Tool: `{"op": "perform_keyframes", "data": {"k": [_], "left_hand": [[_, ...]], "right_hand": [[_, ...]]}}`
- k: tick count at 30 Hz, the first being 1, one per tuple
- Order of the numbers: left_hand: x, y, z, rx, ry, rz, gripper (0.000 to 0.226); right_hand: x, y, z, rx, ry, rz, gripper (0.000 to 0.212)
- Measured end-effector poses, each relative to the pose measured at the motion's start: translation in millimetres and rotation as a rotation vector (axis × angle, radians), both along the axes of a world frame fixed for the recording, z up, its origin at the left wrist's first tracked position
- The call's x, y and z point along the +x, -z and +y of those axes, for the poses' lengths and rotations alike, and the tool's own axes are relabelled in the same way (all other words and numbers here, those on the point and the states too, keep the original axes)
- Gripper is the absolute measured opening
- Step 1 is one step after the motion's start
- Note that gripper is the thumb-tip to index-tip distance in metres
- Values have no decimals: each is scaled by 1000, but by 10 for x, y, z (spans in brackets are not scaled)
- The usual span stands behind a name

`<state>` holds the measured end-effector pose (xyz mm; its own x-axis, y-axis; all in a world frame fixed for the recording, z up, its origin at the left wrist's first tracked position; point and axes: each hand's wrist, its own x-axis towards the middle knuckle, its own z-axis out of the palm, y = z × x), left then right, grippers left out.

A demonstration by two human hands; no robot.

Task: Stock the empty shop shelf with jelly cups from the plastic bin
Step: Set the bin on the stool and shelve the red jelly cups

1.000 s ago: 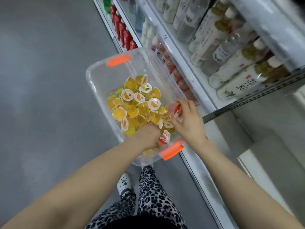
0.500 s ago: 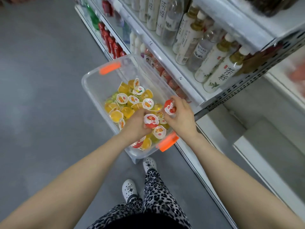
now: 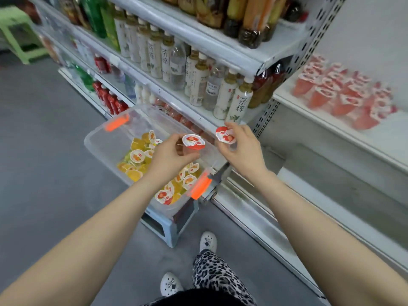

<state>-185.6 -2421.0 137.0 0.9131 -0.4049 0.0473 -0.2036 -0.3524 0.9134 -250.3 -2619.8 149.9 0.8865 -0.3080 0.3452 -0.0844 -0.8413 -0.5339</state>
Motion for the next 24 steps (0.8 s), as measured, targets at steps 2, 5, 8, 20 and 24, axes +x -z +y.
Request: {"op": "perform_keyframes", "data": {"k": [2,5,8,20,24], "left_hand": [[-40,-126,-185,-37,50,-10,46],[-120,-308,-504,-71,137,-26,46],[-199,-441,-837,-72,209,-61,46],[-770,-1028,-2477,-91,439,-191,50],[-973,-1202,-3101,-39,466,-297,47]], "right_hand": [[-144,-155,-165,-20,36,-30,42],[-369,-351,-452,-49,116,-44,33],[-623,-536,-746,-82,193,-67,32],[-1611,-1095,-2332,-103,454,-169,34],[-1875,-1243,-2958,-64,494,-131,34]]}}
